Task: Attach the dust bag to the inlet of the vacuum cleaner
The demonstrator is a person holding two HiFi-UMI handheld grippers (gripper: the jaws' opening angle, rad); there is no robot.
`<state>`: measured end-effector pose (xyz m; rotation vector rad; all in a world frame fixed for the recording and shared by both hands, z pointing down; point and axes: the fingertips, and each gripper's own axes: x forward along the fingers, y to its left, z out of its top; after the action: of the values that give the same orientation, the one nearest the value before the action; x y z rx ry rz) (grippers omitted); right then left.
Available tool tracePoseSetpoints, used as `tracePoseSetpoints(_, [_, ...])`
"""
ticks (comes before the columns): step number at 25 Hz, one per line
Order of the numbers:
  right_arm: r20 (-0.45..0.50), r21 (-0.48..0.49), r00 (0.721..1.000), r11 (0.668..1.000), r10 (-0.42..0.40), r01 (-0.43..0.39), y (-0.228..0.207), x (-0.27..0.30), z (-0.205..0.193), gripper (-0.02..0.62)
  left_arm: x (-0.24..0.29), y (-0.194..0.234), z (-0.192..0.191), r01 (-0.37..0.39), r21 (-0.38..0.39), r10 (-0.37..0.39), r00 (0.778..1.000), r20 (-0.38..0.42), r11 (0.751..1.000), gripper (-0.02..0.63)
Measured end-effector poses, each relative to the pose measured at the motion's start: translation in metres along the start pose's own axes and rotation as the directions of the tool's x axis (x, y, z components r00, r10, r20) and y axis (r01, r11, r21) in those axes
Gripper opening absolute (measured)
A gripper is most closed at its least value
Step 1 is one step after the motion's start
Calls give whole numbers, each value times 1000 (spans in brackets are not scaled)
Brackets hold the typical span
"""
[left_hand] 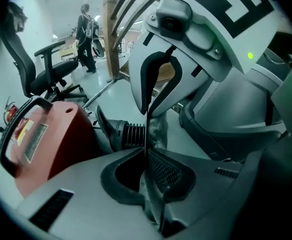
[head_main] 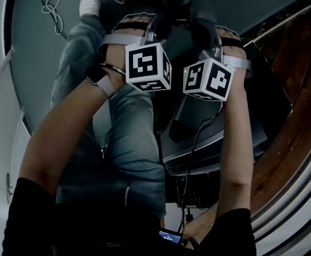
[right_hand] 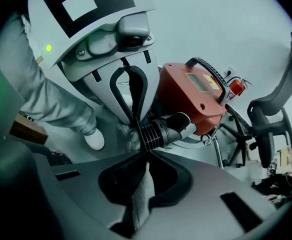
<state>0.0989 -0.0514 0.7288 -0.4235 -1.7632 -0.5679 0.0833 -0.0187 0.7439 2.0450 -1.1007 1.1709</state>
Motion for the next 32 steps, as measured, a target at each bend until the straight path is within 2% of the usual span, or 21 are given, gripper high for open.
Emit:
tracePoseSetpoints(2, [14,17,999,999,-37,36,0,-3,0,32,-5,1,2,-31,15,31,1000,5,999,25])
tracePoseSetpoints(5, [11,48,999,998,-40,39,3,-1,-3,32,-5,1,2,-50,51,50,999,-1,997,25])
tracePoseSetpoints(12, [-42,23,999,1000,3,-2,-11,8,9,40,0,1,-8,-43,-79,43,999,-3,996,25])
tracePoseSetpoints(14, [-32,65,999,998,22,-20,-9,8,8,40,-1,4,-8,-33,-62,33,999,-6,997,25])
tracePoseSetpoints(17, [-22,155,1000,988,22,-18,-6,5,0,38,-4,16,-1,-22,6,22,1000,-8,1000,26])
tracePoseSetpoints(19, [-34,186,999,983,6,0,-7,5,-4,37,-4,23,3,-9,0,9,1000,-13,1000,28])
tracePoseSetpoints(22, [-54,144,999,990,-4,11,-15,7,1,38,-3,26,-2,-11,-66,10,1000,-20,998,26])
tracePoseSetpoints(26, [-62,46,998,999,22,-19,-23,9,16,40,-5,21,-15,-19,-71,17,999,-33,997,26])
tracePoseSetpoints(32, [-20,201,1000,980,1,3,-21,6,-1,38,-8,33,1,-36,-7,36,999,-15,999,25])
